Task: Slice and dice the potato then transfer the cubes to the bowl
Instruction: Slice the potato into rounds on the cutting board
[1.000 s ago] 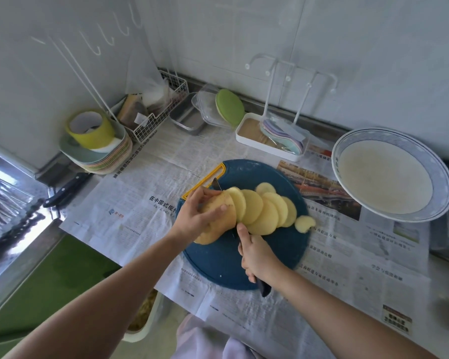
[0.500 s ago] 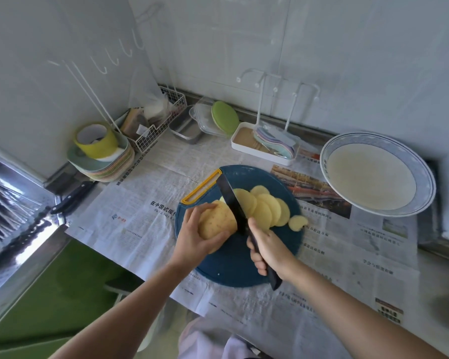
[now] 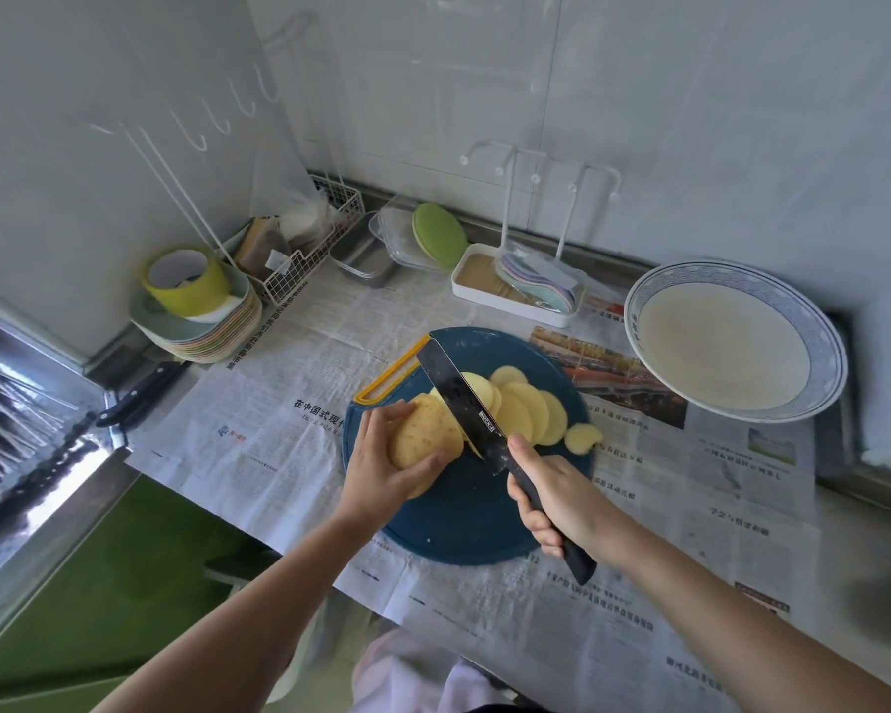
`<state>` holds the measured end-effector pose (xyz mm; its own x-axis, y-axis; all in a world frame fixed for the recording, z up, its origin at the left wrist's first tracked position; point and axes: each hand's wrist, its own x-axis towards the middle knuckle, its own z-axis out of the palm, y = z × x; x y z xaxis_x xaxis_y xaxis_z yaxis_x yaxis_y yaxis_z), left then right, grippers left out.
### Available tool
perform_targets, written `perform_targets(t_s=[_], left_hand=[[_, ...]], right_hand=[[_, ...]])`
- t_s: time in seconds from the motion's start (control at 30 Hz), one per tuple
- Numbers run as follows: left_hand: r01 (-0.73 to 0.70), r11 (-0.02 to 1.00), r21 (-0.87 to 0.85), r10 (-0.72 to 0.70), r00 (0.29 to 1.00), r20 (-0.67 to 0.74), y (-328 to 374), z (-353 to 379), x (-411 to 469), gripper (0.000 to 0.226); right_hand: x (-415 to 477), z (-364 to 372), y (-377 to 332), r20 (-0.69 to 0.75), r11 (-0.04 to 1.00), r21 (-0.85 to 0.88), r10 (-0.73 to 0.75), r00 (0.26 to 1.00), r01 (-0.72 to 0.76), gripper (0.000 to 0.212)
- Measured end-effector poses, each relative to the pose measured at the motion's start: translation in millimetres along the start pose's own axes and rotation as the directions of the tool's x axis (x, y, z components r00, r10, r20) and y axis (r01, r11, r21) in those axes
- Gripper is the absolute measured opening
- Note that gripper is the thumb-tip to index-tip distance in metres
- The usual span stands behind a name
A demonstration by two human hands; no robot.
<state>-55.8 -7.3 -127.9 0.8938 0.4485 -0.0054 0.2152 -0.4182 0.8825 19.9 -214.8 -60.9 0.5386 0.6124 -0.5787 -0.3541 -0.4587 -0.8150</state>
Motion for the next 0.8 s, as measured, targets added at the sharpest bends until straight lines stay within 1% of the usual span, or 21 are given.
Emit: perform_targets(t_s=[0.27,0.4,0.57,0.8], left_hand=[[0.004,1.000,0.006,-0.004,1.000,-0.001,-2.2,0.0,0.7,0.061],[0.001,1.000,0.006,-0.001,1.000,-0.003,-2.0,0.5,0.5,0.067],[0.001,1.000,0.014,-0.001,1.000,0.001,-3.8,0.5,0.8,0.069],[-0.004,1.000,0.014,0.004,1.000,0.005,-2.1,-0.1,0.4,0.063]], right_hand=[[-0.4,1.2,1.7,0.013,1.000,-0.004,-0.024,1.000,0.024,0.061],[0.2,1.9,3.9,0.015,0.999,-0.030,-0.024,1.000,0.024,0.061],[2.3,5.4,8.9,-0.015,0.999,-0.042,-0.034,0.999,0.034,0.061],[3.6,7.6,10.2,-0.030,0.998,-0.043,-0.044,0.999,0.043,0.061]])
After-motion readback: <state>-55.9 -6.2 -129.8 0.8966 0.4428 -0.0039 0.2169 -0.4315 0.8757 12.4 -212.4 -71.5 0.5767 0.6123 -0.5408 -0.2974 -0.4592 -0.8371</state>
